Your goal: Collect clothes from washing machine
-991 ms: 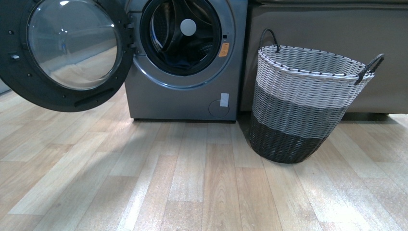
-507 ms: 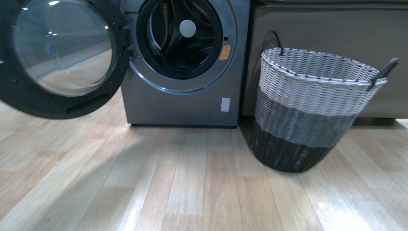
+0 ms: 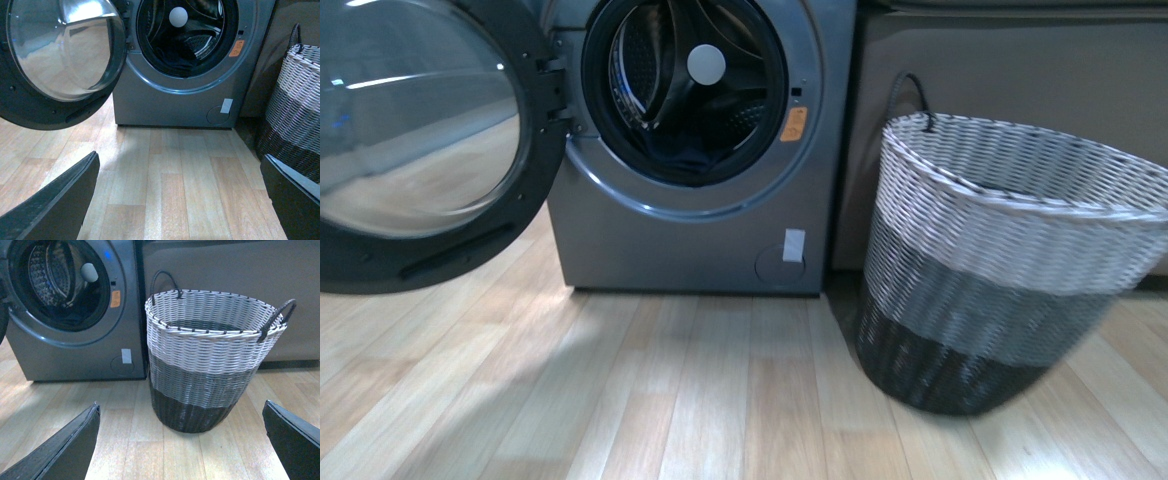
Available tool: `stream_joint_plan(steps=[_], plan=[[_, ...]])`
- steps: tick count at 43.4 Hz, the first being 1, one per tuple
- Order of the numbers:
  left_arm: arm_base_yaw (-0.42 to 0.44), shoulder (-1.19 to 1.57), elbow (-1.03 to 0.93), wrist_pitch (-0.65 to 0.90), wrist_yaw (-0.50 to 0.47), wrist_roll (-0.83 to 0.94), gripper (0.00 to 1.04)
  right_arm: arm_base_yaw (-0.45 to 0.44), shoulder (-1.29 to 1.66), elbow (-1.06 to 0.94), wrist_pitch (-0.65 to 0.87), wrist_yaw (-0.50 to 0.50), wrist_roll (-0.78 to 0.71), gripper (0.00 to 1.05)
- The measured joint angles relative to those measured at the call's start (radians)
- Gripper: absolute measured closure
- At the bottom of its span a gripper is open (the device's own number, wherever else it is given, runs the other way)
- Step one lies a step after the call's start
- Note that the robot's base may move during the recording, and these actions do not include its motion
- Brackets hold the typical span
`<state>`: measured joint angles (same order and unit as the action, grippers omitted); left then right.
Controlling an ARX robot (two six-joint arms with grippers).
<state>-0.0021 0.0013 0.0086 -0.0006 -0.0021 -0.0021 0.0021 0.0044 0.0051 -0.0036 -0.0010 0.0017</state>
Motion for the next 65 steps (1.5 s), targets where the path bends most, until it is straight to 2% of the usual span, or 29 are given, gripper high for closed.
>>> stream_joint_plan(steps=[65], plan=[[0.000, 0.000, 0.000, 0.000, 0.002, 0.000, 0.06, -0.001, 0.000, 0.000, 0.000, 0.001, 0.000, 0.08]])
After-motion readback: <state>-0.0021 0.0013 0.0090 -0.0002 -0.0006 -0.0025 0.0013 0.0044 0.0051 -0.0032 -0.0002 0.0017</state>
